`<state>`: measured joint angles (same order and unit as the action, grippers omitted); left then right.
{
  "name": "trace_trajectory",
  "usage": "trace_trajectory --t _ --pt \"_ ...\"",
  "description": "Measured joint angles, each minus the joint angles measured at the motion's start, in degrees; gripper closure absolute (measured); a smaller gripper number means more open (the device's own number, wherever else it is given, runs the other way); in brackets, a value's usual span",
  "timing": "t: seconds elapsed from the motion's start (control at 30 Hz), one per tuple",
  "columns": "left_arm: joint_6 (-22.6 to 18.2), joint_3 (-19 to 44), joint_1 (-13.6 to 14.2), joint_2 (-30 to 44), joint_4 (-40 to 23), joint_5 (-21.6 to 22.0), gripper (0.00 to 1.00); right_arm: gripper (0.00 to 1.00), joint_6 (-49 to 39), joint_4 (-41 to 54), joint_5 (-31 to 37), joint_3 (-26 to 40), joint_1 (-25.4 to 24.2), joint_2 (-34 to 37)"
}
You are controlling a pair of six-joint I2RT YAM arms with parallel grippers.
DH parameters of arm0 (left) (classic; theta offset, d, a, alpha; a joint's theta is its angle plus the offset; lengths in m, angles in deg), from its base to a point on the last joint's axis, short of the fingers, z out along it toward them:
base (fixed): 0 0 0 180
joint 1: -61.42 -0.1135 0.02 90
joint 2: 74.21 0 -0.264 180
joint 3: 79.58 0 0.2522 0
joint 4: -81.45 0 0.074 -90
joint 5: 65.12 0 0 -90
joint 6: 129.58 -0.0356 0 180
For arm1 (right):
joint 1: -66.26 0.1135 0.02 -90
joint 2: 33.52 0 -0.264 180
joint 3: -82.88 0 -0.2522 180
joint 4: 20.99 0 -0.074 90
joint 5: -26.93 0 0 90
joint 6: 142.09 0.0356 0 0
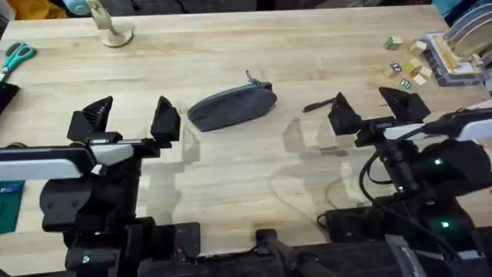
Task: Unzip the bag, pick up the pens from the table one at a time and place them inside, then zip the bag closed.
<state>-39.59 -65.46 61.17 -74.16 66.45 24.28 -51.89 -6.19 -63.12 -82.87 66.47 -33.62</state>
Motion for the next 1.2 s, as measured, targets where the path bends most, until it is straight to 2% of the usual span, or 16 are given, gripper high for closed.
trace_trajectory --t 0.27,0.4,0.47,0.6,0.73,1.2 --pt "-0.46 0.07 0.02 0.00 -0.41 0.00 0.007 0.004 1.62 2.14 0.02 0.82 0.00 0.00" --pt "-0.63 2.18 0.02 0.00 -6.11 0.00 0.007 0.004 2.85 8.24 -0.45 3.52 0.00 0.00" --pt "-0.71 4.82 0.02 0.00 -10.34 0.00 0.007 0.004 3.18 14.29 -0.67 5.78 0.00 0.01" --pt "-1.85 12.33 0.00 0.26 -18.27 0.00 0.007 0.004 3.46 19.97 -0.99 9.73 0.00 0.11" --pt "-2.82 19.16 0.02 3.18 -22.49 0.00 0.007 0.005 3.69 23.77 -1.18 16.75 0.00 1.28" --pt "-3.30 38.50 0.01 24.68 -26.58 -1.11 0.007 0.005 4.07 35.47 -1.27 40.50 0.00 16.63"
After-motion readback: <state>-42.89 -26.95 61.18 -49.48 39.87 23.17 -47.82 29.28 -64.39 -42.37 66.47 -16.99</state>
